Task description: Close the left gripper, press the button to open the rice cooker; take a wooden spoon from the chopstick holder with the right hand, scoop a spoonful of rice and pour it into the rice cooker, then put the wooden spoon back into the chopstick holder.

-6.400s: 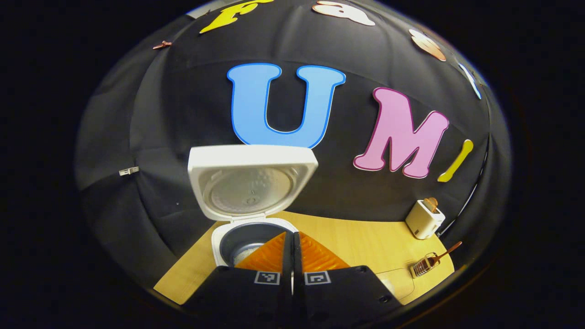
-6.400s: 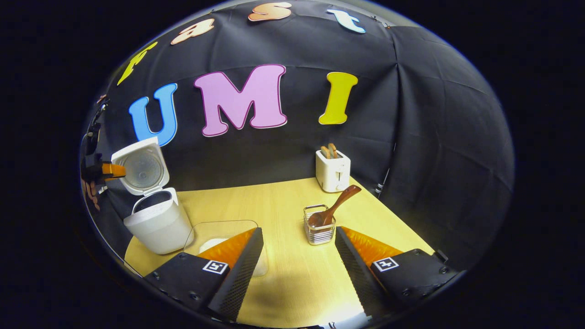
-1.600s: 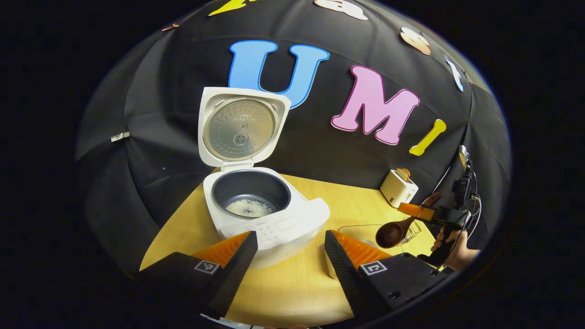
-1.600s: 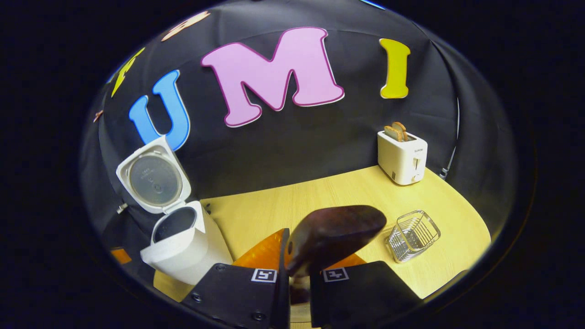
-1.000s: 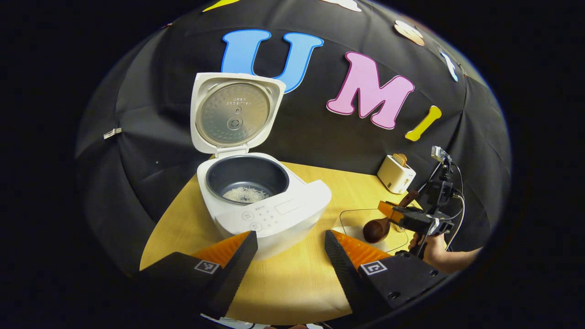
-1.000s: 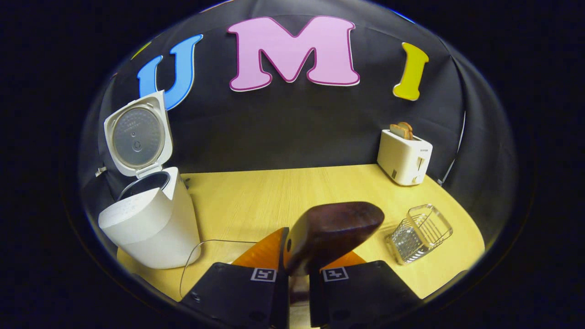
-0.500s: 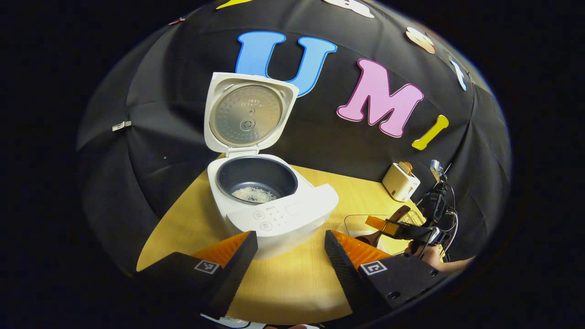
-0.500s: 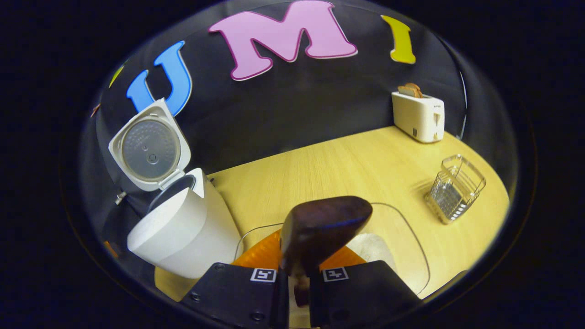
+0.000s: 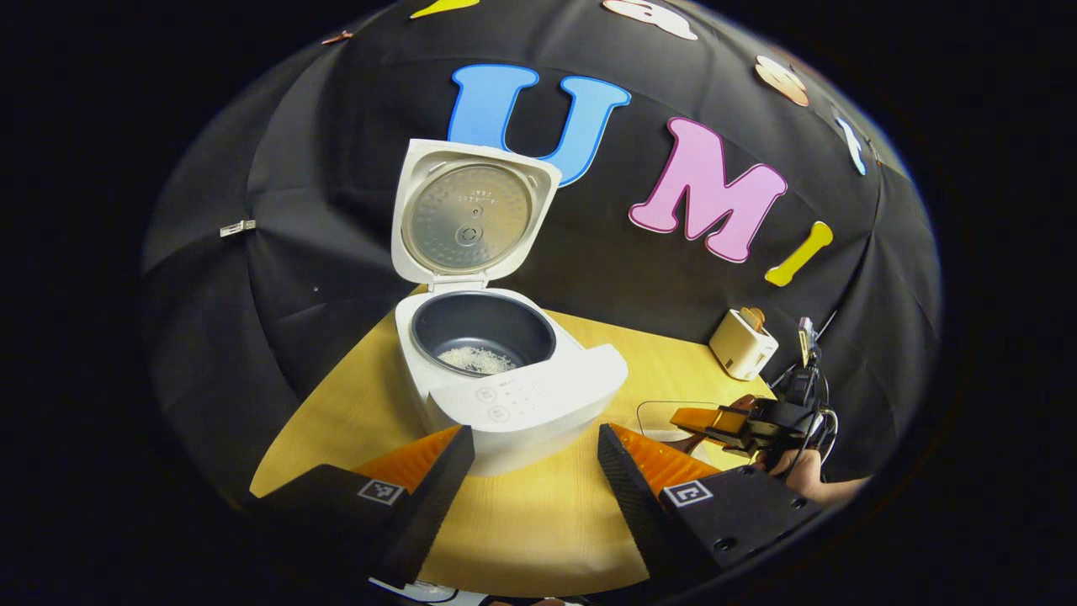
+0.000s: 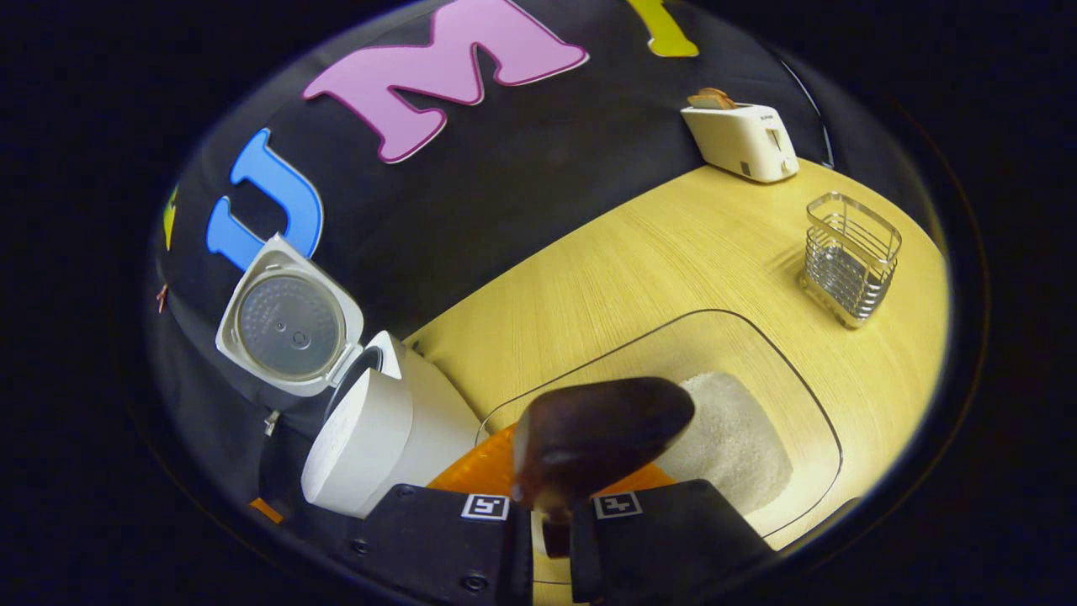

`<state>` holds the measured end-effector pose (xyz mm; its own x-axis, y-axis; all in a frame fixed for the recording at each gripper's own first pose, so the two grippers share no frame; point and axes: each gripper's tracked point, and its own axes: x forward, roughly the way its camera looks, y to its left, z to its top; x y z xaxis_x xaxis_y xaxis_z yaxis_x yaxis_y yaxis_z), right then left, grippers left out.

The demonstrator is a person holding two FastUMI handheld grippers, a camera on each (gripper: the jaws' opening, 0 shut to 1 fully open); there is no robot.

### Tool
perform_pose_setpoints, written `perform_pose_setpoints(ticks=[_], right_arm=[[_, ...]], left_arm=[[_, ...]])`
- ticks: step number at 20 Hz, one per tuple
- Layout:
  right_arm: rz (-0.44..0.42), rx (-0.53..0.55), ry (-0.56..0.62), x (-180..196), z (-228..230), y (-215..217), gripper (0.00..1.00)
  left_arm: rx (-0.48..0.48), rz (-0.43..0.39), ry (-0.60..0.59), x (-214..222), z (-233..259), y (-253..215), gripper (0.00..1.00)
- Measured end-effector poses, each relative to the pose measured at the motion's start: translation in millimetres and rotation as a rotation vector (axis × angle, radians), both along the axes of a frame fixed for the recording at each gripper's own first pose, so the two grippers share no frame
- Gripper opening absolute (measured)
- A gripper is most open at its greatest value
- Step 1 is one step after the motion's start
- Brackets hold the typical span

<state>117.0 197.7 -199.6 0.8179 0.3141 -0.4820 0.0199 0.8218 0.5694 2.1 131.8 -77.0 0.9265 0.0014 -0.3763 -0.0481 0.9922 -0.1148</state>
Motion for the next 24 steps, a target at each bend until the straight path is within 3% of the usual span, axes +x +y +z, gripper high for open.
perform_pose_setpoints(ticks=[6,7,8,16,24], right_arm=[[-0.072,0.159,0.052,-5,3,-21,0.22],[-0.074,0.166,0.048,-4,4,-23,0.22],[-0.075,0.163,0.039,-4,7,-24,0.22],[-0.097,0.177,-0.032,1,43,-41,0.22],[-0.134,0.322,-0.032,9,91,-54,0.22]], left_arm=[[0.011,-0.009,-0.001,-2,2,-8,0.96],[0.009,-0.011,-0.002,-1,4,-10,0.92],[0.006,-0.014,-0.004,-1,4,-12,0.96],[0.008,-0.029,-0.016,-2,9,-19,0.96],[-0.026,-0.009,-0.034,-1,16,-19,0.96]])
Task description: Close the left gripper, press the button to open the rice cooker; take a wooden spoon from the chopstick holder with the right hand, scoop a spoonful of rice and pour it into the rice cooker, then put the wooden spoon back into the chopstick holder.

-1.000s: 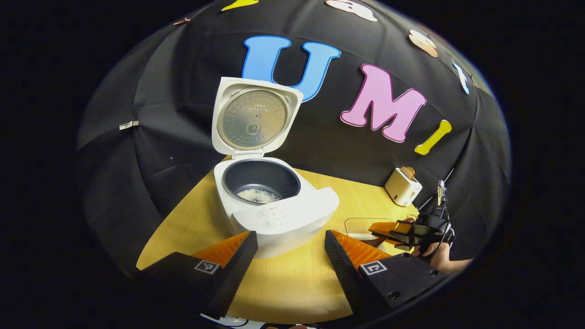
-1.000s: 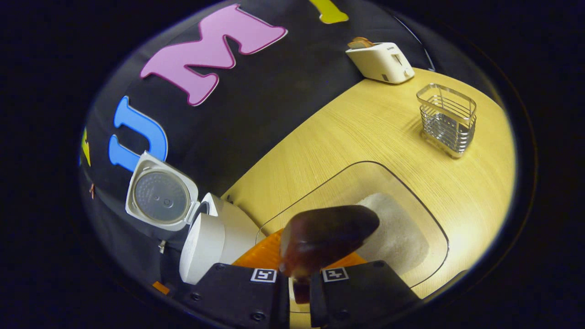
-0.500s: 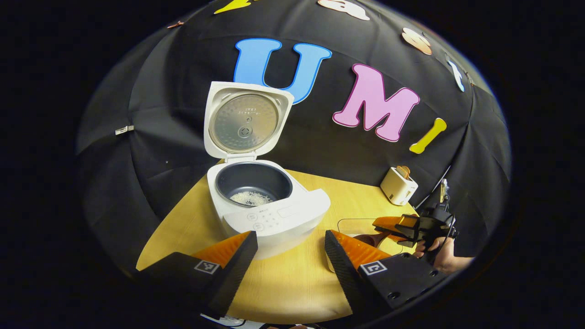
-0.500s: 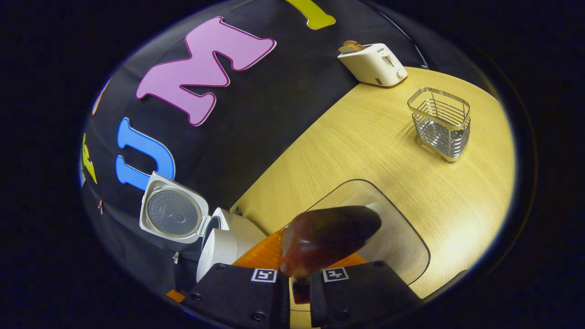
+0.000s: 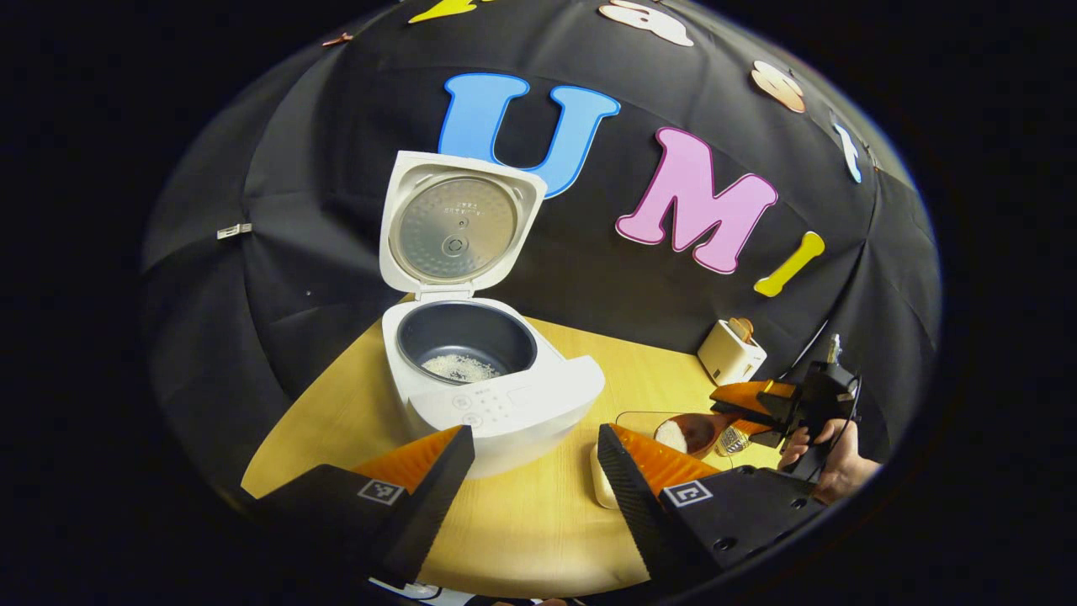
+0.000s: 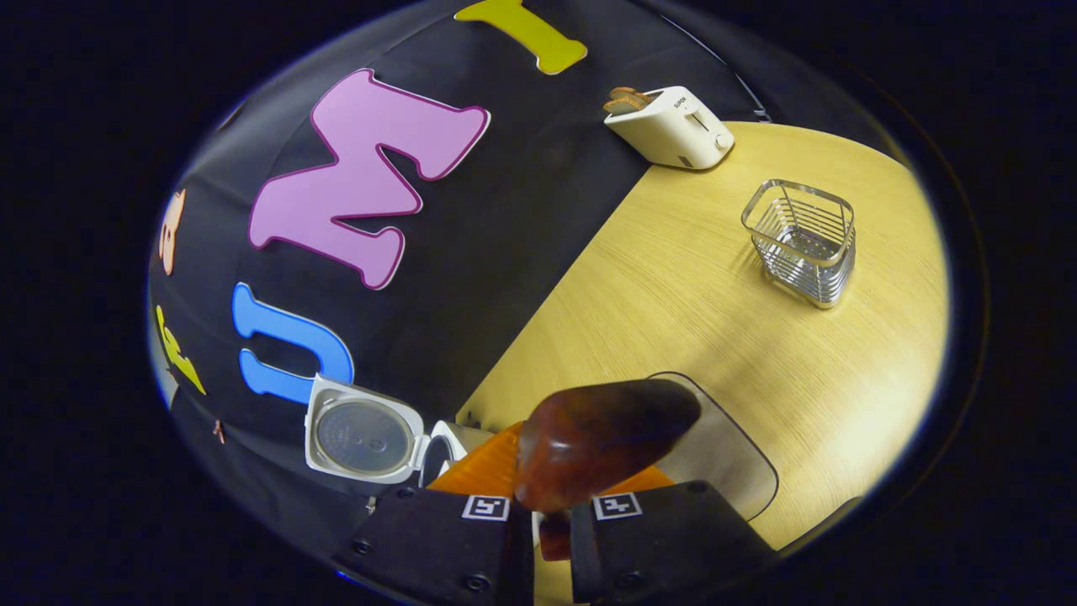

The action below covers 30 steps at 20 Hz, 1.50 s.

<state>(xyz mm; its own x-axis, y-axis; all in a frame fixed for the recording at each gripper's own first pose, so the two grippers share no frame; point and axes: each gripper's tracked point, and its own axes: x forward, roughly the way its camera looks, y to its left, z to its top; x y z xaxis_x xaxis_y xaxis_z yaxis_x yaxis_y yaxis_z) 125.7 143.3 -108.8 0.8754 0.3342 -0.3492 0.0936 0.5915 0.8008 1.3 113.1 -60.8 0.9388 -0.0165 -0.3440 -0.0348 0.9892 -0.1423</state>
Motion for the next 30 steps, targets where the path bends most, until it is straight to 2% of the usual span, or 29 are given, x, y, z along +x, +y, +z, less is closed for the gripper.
perform_pose_setpoints(ticks=[1,2,7,12,18,26,28,30], right_arm=[[-0.004,0.004,-0.011,3,9,-1,0.22],[-0.005,0.008,-0.024,6,19,-2,0.22],[0.021,0.004,-0.105,22,68,10,0.22],[0.071,0.041,-0.135,37,109,41,0.22],[0.123,0.062,-0.161,60,143,95,0.22],[0.261,0.066,-0.166,82,143,202,0.22],[0.272,0.092,-0.166,92,141,224,0.22],[0.275,0.069,-0.169,101,130,239,0.22]], left_arm=[[-0.002,0.001,-0.005,0,2,1,0.92],[-0.004,0.002,-0.008,0,2,1,0.95],[-0.019,0.022,-0.005,-2,1,11,0.96],[-0.065,0.034,-0.005,-5,5,22,0.96],[-0.085,0.106,-0.01,-15,4,60,0.96],[-0.128,0.255,0.001,-49,-5,124,0.95],[-0.133,0.297,-0.007,-57,-5,138,0.95],[-0.141,0.33,-0.013,-63,-2,149,0.95]])
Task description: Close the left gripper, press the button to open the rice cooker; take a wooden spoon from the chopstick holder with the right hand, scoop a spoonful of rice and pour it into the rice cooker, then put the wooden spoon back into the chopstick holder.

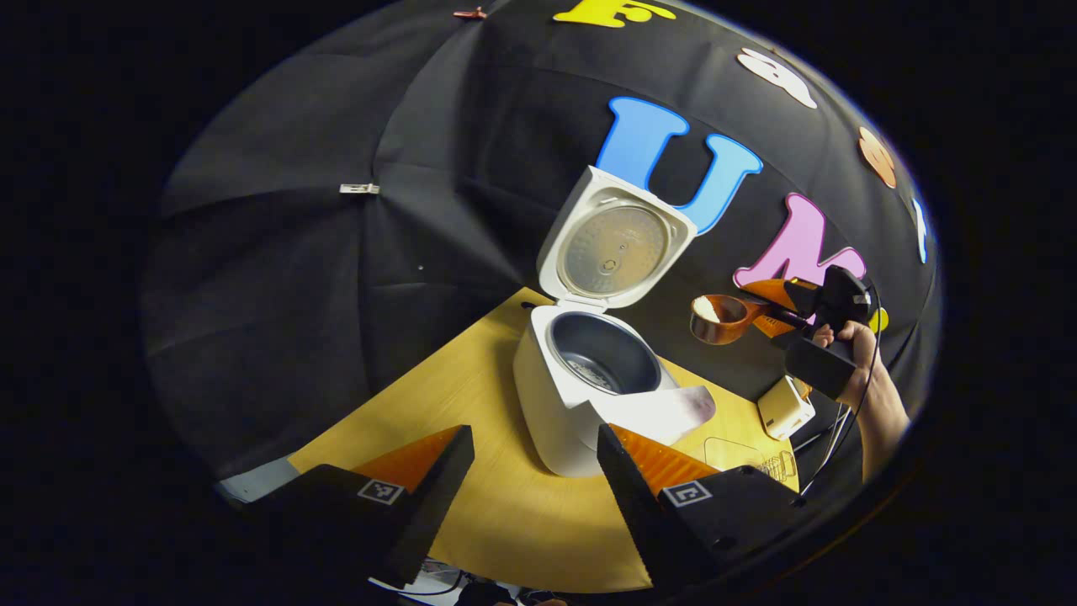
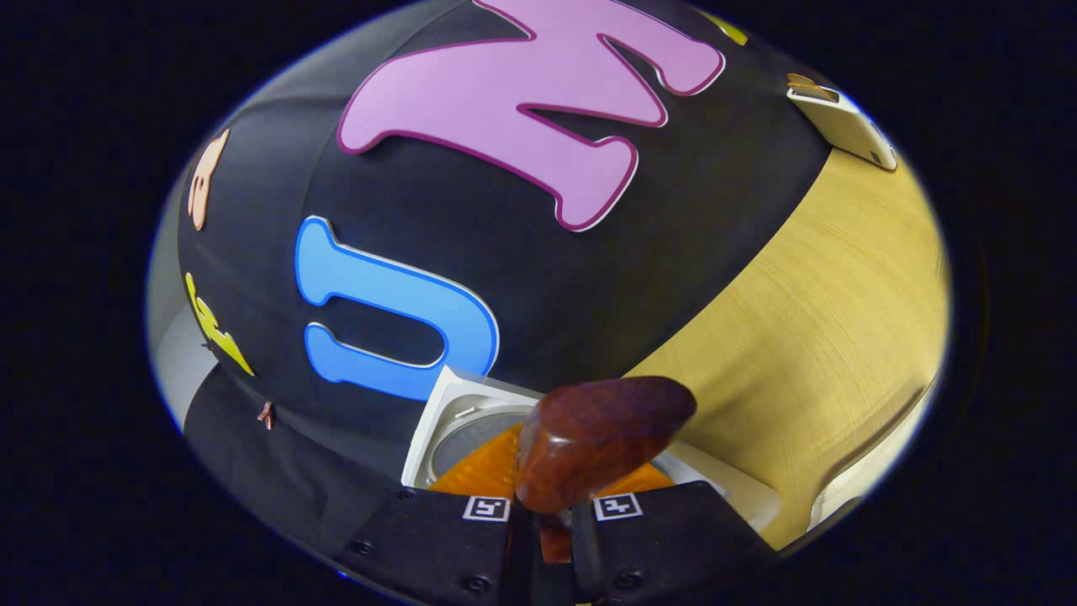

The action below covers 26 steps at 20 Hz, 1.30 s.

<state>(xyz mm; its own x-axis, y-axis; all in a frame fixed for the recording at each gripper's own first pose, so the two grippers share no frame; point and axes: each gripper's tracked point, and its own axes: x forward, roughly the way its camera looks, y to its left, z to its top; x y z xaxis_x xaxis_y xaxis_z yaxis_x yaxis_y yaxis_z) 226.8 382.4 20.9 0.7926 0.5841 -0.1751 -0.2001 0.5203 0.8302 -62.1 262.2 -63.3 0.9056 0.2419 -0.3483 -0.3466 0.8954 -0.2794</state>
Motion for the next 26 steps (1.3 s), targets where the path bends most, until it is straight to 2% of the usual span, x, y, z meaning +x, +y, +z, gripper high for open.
perform_pose_setpoints(ticks=[1,4,10,11,12,20,24,26], right_arm=[[0.004,-0.015,0.0,3,-6,7,0.21],[0.019,-0.059,-0.018,10,-20,26,0.21],[0.091,-0.289,-0.187,5,-42,65,0.21],[0.103,-0.325,-0.212,4,-46,70,0.21],[0.114,-0.362,-0.241,3,-50,76,0.21],[0.178,-0.63,-0.538,0,-50,108,0.21],[0.219,-0.79,-0.734,-12,-42,120,0.21],[0.245,-0.831,-0.808,-20,-40,131,0.21]], left_arm=[[0.002,0.017,-0.001,-4,2,8,0.91],[0.007,0.054,0.0,-13,2,22,0.95],[0.003,0.085,0.016,-20,-11,35,0.95],[0.004,0.084,0.016,-20,-11,35,0.91],[0.008,0.083,0.014,-20,-12,35,0.95],[0.012,0.103,0.012,-26,-20,42,0.95],[0.009,0.125,0.025,-31,-34,46,0.95],[0.002,0.127,0.027,-32,-42,46,0.95]])
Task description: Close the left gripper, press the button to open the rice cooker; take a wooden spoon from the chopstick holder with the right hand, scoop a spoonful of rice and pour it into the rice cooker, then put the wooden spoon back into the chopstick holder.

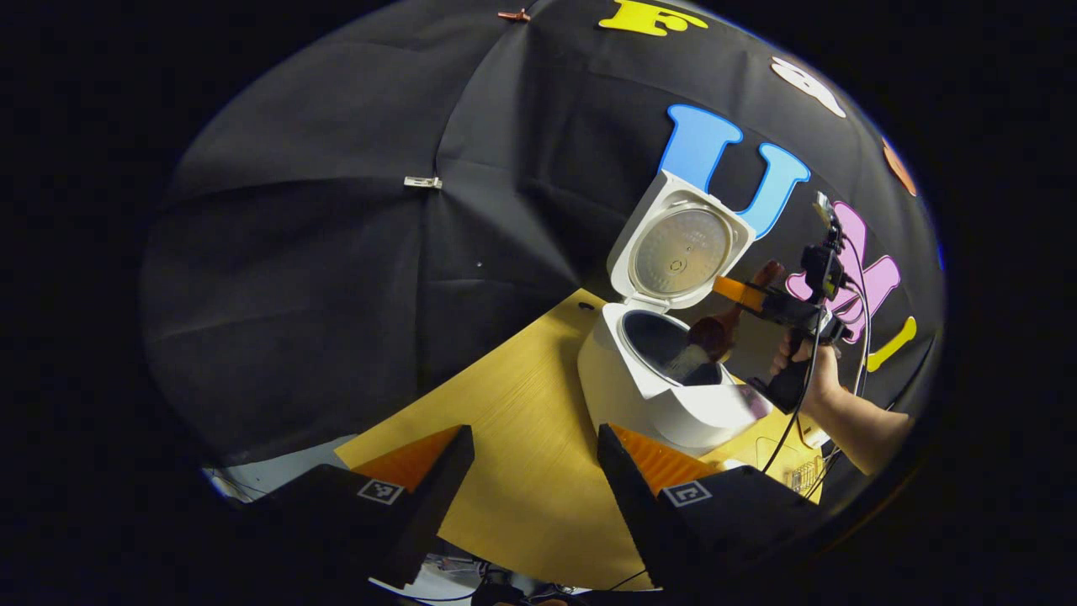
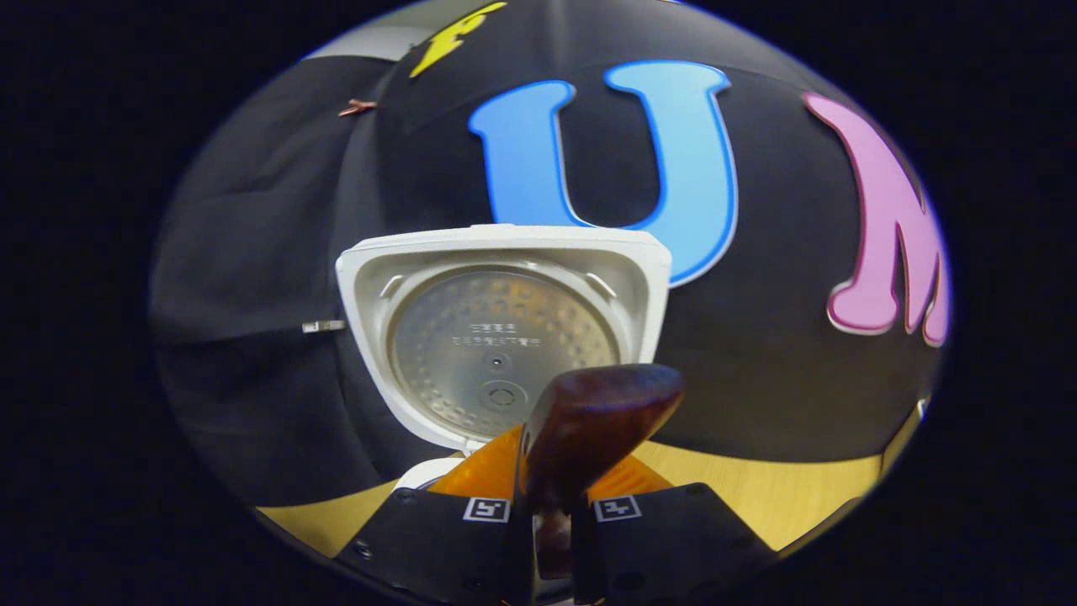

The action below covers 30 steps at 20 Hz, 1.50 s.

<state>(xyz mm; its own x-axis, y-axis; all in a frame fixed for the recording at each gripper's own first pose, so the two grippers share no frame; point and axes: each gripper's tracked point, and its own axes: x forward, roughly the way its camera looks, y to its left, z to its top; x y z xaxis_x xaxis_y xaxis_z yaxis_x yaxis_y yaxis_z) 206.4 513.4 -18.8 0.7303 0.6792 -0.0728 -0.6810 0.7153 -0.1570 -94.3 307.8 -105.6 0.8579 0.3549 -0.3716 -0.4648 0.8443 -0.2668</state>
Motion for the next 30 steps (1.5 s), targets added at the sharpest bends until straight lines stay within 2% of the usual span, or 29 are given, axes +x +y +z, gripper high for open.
perform_pose_setpoints(ticks=[5,7,8,9,16,19,23,30], right_arm=[[0.054,-0.048,-0.05,-18,-2,15,0.21],[0.053,-0.025,-0.014,-20,-2,16,0.21],[0.042,-0.014,-0.003,-18,0,15,0.21],[0.036,0.0,0.005,-18,3,13,0.21],[0.002,0.119,0.126,-17,17,-1,0.21],[-0.019,0.164,0.183,-17,21,-11,0.21],[-0.027,0.184,0.189,-19,34,-32,0.21],[-0.079,0.265,0.211,-14,66,-99,0.21]], left_arm=[[-0.031,0.0,-0.005,2,-13,-3,0.95],[-0.035,0.001,-0.005,3,-17,-5,0.95],[-0.037,0.002,-0.009,4,-17,-6,0.91],[-0.038,0.002,-0.012,5,-18,-6,0.96],[-0.054,0.016,-0.03,16,-8,-15,0.96],[-0.029,-0.001,-0.041,23,5,-23,0.96],[0.01,-0.038,-0.05,36,26,-43,0.95],[0.103,-0.111,-0.076,58,63,-87,0.95]])
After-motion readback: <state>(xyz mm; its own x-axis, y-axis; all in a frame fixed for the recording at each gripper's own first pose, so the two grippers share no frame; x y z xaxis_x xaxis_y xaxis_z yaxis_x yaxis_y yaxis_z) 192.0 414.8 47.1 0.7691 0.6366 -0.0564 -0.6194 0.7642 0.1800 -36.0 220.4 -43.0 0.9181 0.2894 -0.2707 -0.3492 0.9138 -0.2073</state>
